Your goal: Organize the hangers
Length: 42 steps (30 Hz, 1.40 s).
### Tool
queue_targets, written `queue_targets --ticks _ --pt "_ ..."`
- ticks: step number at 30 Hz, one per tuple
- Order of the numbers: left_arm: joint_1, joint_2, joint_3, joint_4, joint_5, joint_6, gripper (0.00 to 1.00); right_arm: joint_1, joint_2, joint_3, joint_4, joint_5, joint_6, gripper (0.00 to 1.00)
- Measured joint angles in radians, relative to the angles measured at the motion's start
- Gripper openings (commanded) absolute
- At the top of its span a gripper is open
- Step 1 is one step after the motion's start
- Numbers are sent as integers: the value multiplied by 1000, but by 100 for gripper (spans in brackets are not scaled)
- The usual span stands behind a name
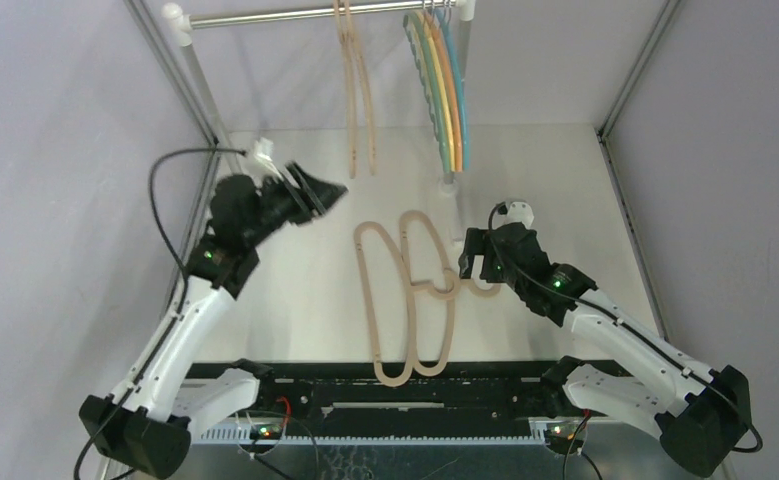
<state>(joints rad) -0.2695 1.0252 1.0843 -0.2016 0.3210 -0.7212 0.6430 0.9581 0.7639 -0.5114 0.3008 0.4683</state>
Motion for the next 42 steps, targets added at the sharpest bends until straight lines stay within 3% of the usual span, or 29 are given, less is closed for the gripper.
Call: queue_targets --ticks 8,14,18,27,42 --pt "-431 -140 -404 -87 -326 -31 51 0 6 0 5 4 2 100" --pt "-664 -87 -461 -116 -589 -150 51 0 6 0 5 3 6 100" --pt "-772 70 -420 -127 -678 -193 51 1 5 0 4 3 6 100" --pt "-874 430 -183 -149 -756 -240 52 1 -54 -11 -10 3 6 100" --pt "-913 640 -119 -166 -760 -266 50 -6 -127 -66 -16 -1 10 100"
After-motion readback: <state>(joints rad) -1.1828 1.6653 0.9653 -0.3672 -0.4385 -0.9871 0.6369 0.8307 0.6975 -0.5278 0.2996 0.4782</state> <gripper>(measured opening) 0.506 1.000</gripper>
